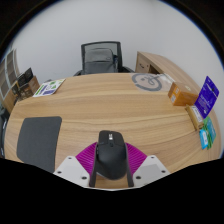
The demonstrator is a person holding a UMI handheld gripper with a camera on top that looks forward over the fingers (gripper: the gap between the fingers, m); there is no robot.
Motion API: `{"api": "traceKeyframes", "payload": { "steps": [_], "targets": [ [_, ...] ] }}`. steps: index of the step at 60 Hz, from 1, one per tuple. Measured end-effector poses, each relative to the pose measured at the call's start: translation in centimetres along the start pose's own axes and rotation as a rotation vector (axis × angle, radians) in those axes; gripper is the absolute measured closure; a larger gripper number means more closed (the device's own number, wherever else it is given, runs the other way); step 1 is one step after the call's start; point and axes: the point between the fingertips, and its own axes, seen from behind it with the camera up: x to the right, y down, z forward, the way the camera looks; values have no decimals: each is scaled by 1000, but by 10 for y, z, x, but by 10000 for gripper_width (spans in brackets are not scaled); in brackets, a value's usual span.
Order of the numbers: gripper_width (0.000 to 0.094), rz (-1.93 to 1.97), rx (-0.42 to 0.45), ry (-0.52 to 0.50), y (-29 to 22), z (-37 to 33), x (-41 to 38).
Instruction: Arrange mouse
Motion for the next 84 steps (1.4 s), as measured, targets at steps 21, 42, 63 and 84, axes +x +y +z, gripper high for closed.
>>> {"api": "traceKeyframes", "payload": {
  "steps": [21, 42, 63, 84],
  "targets": [
    [646, 30, 8, 10, -6, -16, -1],
    [646, 30, 167, 25, -126, -109, -35],
    [647, -91, 164, -164, -123, -111, -227],
    [635, -180, -20, -140, 9, -18, -295]
  ]
}}
